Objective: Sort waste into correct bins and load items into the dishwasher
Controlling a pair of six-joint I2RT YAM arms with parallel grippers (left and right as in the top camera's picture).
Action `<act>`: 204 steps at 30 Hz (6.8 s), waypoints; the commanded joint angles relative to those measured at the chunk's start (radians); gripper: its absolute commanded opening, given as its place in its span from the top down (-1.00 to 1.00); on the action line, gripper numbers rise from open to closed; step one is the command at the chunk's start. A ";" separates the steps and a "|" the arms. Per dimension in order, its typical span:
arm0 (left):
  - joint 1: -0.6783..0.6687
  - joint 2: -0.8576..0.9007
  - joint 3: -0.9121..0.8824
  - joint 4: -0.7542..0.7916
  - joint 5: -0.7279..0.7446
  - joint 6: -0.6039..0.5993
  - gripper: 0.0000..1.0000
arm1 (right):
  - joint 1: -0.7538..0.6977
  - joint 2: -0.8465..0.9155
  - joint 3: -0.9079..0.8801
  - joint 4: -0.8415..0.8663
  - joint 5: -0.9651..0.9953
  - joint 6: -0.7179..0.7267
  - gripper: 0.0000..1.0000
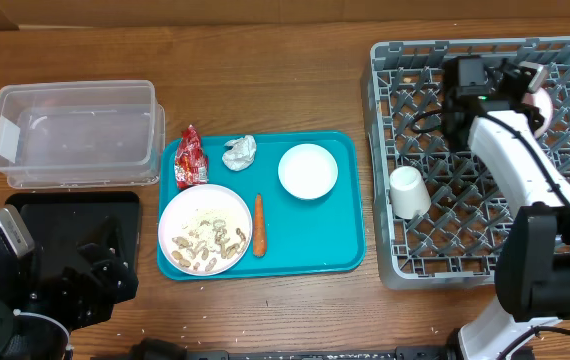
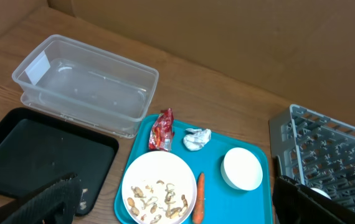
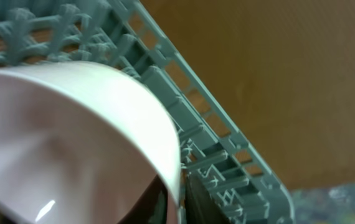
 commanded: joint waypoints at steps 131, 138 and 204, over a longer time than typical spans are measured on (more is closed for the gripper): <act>0.011 -0.005 0.001 0.002 -0.021 -0.006 -1.00 | -0.143 0.201 0.224 0.214 0.125 -0.389 0.92; 0.011 -0.005 0.001 0.002 -0.021 -0.006 -1.00 | -0.135 0.254 0.224 0.192 0.121 -0.389 0.92; 0.010 0.075 -0.087 0.019 0.120 0.027 -1.00 | 0.392 -0.484 0.095 -0.406 -1.305 0.107 -0.80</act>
